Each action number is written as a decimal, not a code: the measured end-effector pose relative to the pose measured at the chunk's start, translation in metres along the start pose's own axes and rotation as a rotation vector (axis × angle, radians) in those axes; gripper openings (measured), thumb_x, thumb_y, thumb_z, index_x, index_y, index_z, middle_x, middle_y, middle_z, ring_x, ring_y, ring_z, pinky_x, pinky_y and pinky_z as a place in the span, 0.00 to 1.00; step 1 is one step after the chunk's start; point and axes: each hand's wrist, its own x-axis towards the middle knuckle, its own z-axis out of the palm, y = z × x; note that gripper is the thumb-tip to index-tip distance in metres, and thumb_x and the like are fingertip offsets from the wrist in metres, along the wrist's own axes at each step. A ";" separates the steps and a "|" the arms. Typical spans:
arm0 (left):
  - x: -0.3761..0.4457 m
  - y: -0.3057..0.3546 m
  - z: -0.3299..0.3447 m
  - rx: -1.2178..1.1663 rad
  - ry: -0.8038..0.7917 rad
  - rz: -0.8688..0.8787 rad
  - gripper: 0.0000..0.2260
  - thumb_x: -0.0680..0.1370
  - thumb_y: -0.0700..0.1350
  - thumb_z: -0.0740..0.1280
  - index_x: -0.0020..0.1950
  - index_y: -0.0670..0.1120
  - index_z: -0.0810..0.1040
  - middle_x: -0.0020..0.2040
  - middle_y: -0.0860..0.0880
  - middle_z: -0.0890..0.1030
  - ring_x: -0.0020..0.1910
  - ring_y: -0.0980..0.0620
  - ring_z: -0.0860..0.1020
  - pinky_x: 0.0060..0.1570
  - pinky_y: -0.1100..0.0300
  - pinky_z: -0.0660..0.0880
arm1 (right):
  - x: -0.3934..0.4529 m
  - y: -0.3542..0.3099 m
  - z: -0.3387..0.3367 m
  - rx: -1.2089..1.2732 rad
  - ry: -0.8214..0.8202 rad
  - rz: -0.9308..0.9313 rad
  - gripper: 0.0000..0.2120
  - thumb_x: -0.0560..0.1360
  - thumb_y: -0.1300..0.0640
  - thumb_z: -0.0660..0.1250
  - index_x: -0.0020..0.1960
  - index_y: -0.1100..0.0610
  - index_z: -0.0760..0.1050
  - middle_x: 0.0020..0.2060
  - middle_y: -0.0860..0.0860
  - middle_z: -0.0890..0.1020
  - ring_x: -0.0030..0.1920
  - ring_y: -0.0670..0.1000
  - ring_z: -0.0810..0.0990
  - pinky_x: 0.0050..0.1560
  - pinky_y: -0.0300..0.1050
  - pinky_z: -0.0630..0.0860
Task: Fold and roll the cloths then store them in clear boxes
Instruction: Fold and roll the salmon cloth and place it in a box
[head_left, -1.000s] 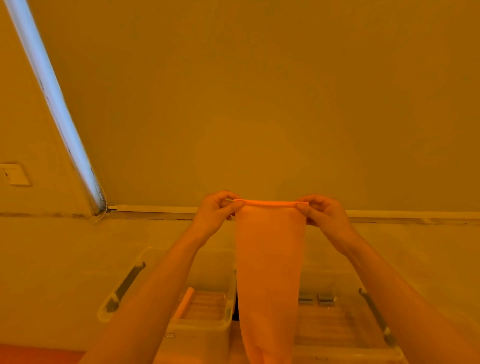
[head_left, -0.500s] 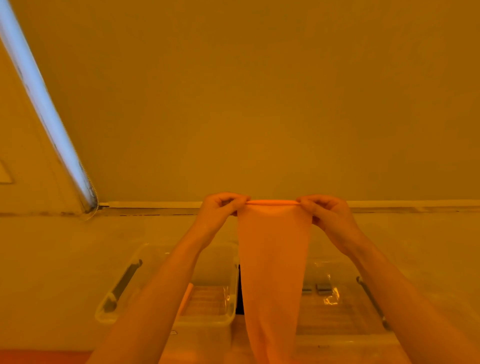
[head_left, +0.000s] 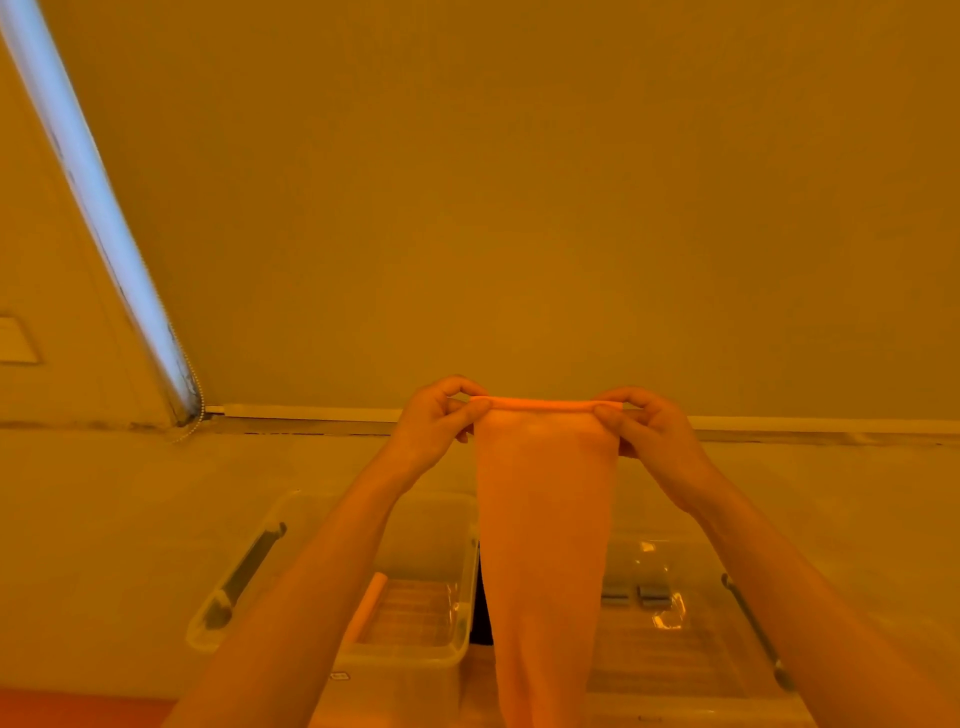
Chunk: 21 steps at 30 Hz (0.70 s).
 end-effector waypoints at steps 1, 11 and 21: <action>0.000 0.001 0.000 -0.009 -0.004 0.004 0.06 0.77 0.38 0.66 0.44 0.49 0.77 0.31 0.52 0.78 0.28 0.62 0.75 0.30 0.67 0.71 | 0.000 0.000 0.000 -0.003 -0.006 -0.007 0.05 0.76 0.64 0.64 0.49 0.58 0.77 0.32 0.50 0.80 0.32 0.42 0.78 0.32 0.35 0.76; -0.003 -0.003 0.003 -0.298 -0.018 -0.046 0.16 0.75 0.33 0.64 0.39 0.52 0.86 0.42 0.52 0.84 0.43 0.54 0.80 0.43 0.59 0.75 | -0.005 -0.003 -0.004 0.176 -0.003 0.033 0.13 0.74 0.68 0.62 0.42 0.56 0.83 0.38 0.51 0.83 0.39 0.47 0.80 0.38 0.39 0.77; -0.011 -0.005 0.001 -0.088 -0.011 -0.035 0.11 0.74 0.39 0.69 0.54 0.50 0.80 0.37 0.55 0.82 0.36 0.63 0.78 0.35 0.70 0.72 | -0.014 0.003 -0.006 0.070 -0.022 0.027 0.11 0.74 0.66 0.66 0.54 0.55 0.79 0.41 0.52 0.84 0.41 0.48 0.82 0.42 0.40 0.79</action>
